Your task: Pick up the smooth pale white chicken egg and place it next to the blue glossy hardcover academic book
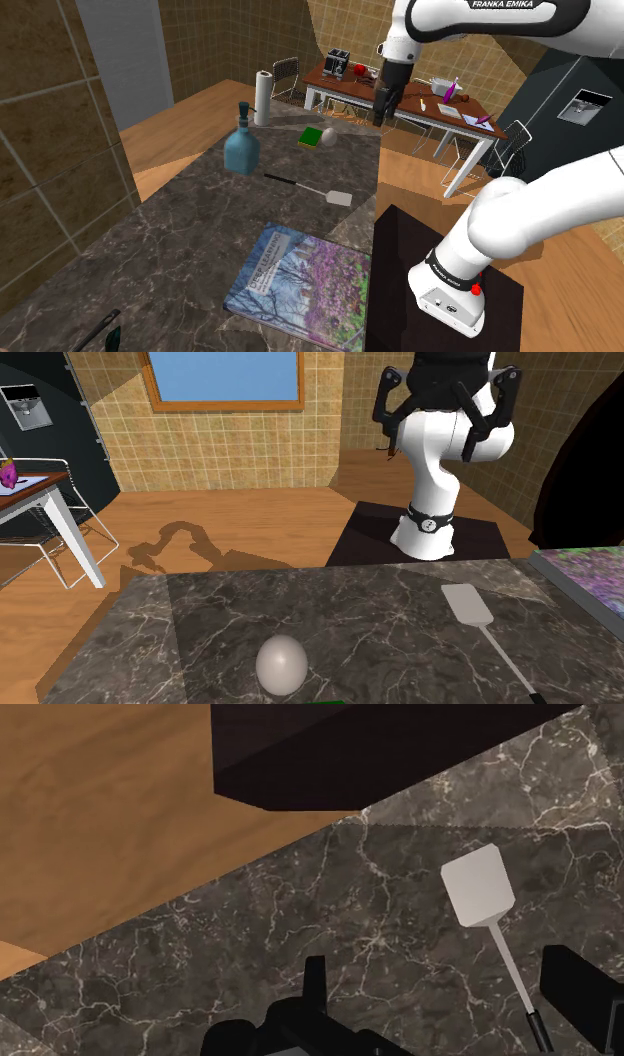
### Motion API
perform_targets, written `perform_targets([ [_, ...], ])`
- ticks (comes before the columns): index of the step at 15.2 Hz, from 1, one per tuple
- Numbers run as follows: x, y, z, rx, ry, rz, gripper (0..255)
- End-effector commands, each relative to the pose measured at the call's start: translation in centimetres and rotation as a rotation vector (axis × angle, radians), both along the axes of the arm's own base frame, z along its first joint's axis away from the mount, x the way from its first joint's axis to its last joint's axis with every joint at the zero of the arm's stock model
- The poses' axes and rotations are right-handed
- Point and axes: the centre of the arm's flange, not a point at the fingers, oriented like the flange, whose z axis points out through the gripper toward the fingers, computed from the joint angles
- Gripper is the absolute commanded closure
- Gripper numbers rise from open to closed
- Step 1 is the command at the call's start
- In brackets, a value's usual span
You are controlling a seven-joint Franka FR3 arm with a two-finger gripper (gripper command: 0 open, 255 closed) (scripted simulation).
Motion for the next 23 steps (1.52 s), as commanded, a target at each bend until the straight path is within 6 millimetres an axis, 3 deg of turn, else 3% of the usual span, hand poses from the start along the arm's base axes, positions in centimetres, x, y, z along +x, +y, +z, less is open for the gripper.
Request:
perform_targets([
  [1, 2.2, -1.1, -1.5, 0.008, 0.005, -0.004, 0],
  [23, 25.0, -14.3, -16.6, 0.098, 0.064, -0.048, 0],
])
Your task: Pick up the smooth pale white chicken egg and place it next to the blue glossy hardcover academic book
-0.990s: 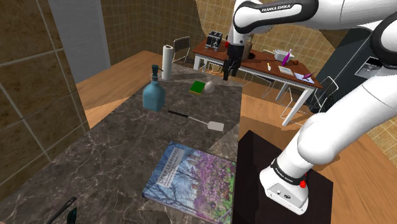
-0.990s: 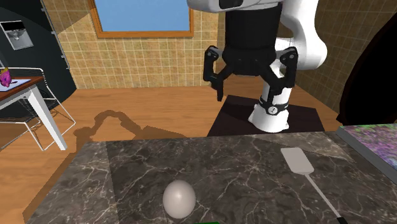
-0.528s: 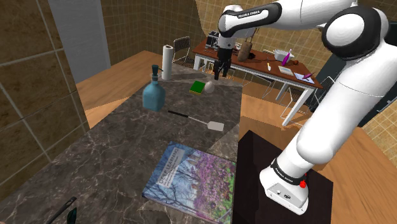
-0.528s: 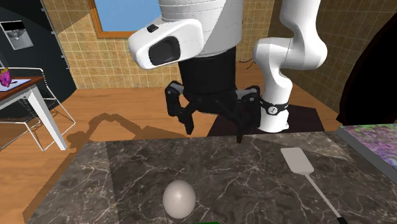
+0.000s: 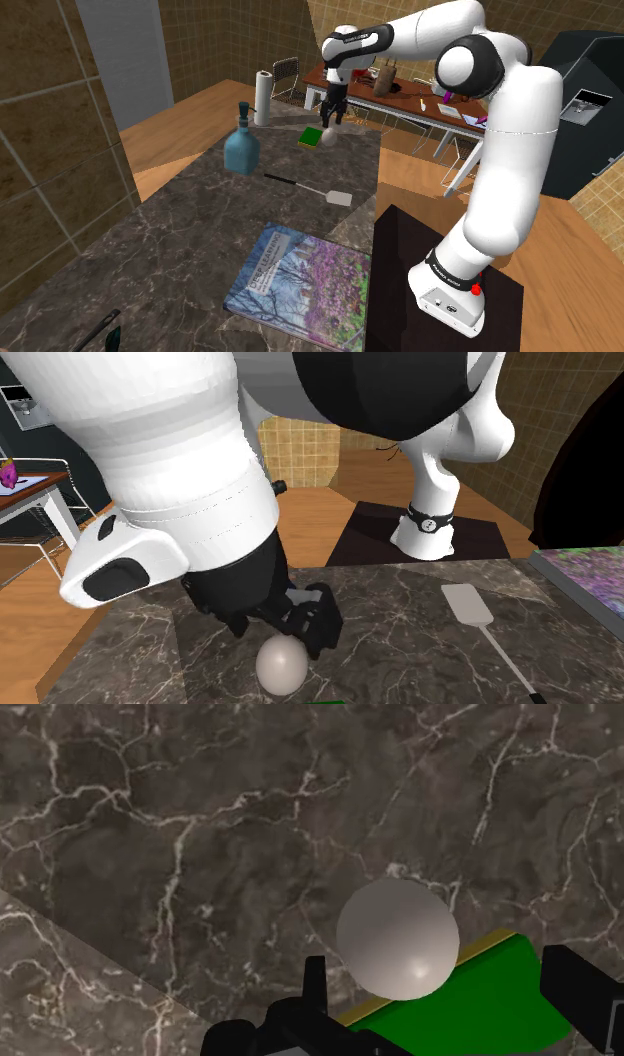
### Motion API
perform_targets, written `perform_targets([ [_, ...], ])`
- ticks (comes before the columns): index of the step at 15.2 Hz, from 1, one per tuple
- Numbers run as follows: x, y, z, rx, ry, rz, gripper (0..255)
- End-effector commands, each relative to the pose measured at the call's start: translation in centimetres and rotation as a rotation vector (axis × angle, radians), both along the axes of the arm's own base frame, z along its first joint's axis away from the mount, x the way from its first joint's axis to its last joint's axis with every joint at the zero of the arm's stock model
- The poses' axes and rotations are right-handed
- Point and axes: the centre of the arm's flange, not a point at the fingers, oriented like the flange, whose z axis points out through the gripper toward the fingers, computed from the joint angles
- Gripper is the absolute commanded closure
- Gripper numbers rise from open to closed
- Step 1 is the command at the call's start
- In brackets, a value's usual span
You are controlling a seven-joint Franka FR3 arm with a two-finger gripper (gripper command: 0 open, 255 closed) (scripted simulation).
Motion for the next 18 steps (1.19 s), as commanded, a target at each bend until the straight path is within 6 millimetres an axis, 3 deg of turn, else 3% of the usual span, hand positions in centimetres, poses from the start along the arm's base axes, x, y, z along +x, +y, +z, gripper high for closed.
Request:
perform_targets([
  [1, 0.9, -0.5, -1.3, 0.005, 0.003, -0.001, 0],
  [8, 0.3, -0.1, -4.6, 0.005, 0.003, -0.001, 0],
  [16, 0.3, -0.1, -4.6, 0.005, 0.003, -0.001, 0],
  [17, 0.3, -0.1, -4.6, 0.005, 0.003, -0.001, 255],
  [18, 0.3, -0.1, -4.6, 0.005, 0.003, -0.001, 255],
])
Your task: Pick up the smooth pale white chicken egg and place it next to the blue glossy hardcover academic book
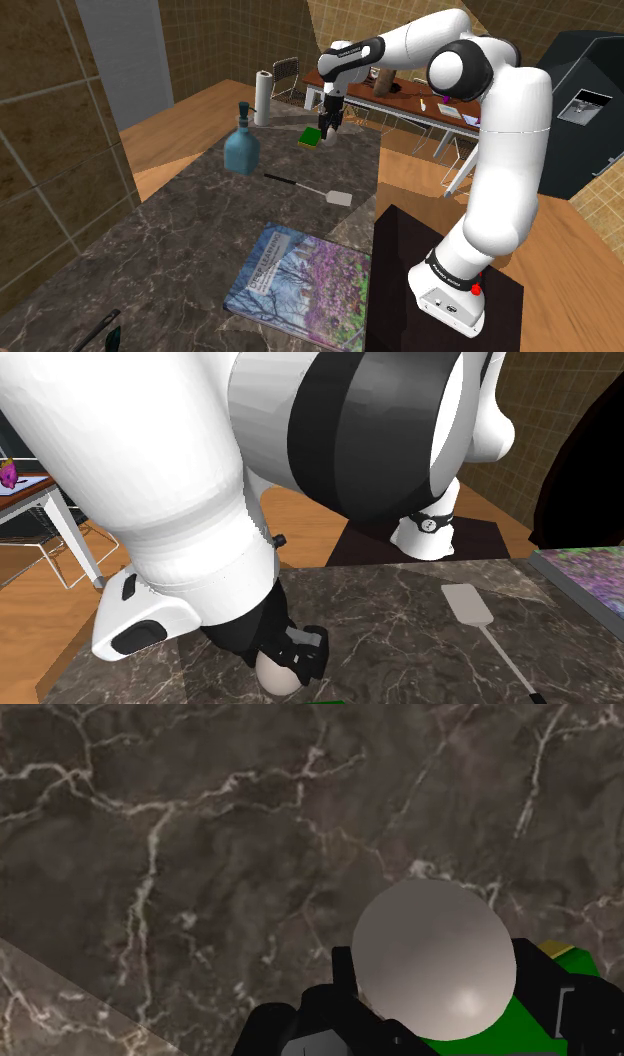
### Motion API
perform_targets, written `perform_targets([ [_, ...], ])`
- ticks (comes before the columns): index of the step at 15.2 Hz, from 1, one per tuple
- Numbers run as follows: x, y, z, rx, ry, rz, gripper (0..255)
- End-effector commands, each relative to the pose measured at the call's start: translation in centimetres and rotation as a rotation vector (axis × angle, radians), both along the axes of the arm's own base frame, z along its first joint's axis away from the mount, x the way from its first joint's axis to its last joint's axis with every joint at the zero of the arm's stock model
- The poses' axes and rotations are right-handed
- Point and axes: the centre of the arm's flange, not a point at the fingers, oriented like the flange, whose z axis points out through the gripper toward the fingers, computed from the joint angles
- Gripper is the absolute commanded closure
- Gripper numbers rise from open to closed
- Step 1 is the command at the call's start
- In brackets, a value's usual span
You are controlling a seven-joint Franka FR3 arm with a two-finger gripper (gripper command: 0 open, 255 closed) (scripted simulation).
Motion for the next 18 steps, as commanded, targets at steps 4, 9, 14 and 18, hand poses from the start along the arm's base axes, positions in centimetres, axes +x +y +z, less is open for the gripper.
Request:
perform_targets([
  [4, 0.0, 0.0, 0.0, 0.0, 0.001, 0.0, 255],
  [9, 0.0, 0.0, 0.5, 0.0, 0.001, 0.0, 255],
  [14, 0.0, 0.0, 3.1, 0.0, 0.001, 0.0, 255],
  [18, 0.0, 0.0, 5.2, 0.0, 0.001, 0.0, 255],
])
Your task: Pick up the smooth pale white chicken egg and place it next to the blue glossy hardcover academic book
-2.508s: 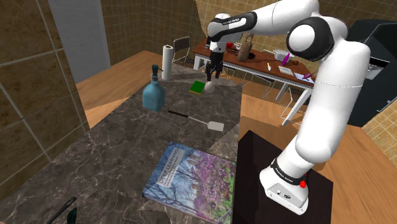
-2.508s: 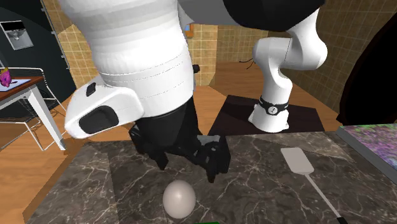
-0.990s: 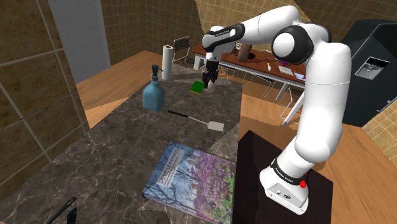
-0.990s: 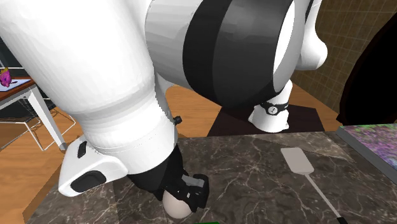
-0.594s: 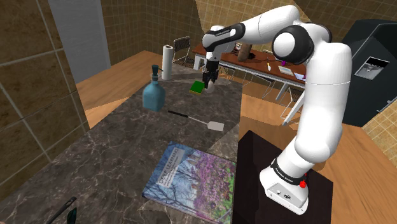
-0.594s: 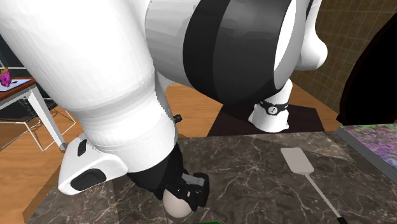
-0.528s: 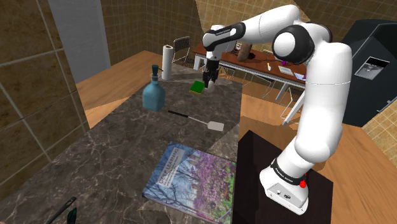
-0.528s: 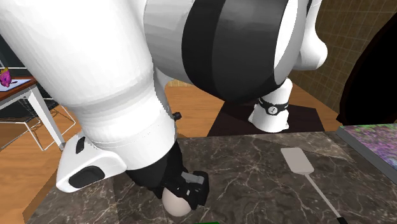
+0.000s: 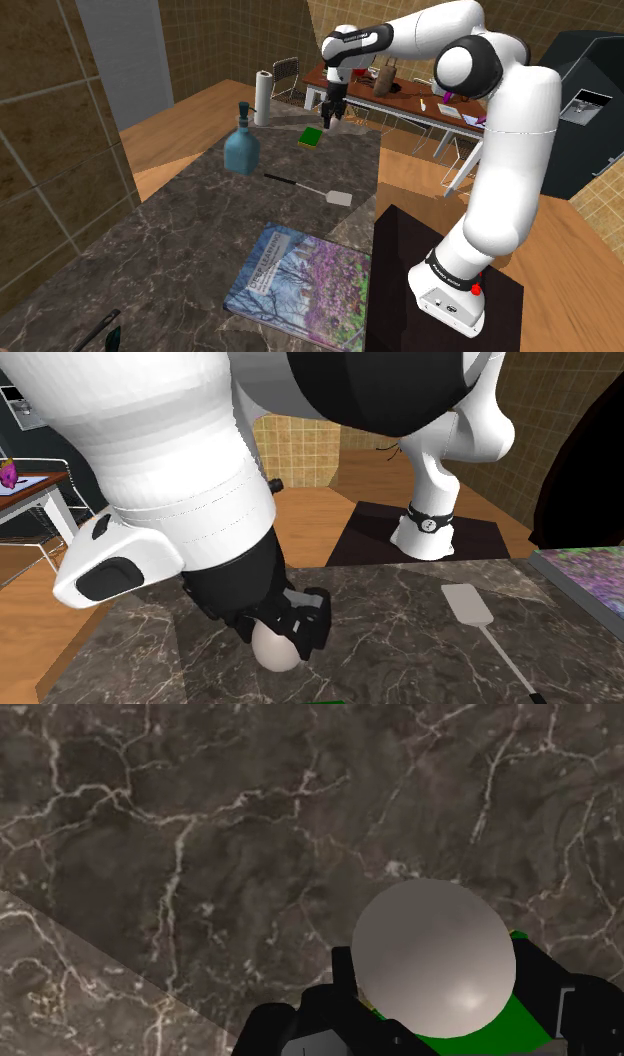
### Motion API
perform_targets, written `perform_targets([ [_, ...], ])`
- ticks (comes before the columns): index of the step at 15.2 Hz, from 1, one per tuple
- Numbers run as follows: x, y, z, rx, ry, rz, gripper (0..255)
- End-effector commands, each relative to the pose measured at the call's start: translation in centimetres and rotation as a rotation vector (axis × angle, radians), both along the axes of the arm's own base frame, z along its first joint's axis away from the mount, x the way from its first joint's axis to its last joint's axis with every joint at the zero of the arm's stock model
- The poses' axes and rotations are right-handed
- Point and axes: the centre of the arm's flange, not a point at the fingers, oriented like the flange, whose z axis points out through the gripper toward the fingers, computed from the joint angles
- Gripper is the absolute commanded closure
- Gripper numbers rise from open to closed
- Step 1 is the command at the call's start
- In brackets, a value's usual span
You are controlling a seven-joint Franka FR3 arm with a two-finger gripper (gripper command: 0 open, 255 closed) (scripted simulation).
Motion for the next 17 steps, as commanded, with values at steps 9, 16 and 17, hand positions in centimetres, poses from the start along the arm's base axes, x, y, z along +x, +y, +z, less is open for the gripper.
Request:
perform_targets([
  [9, 0.1, 0.0, 5.2, 0.0, 0.0, 0.0, 255],
  [16, 0.1, 0.0, 8.9, 0.0, 0.0, 0.0, 255],
  [17, 0.1, 0.0, 9.4, 0.0, 0.0, 0.0, 255],
])
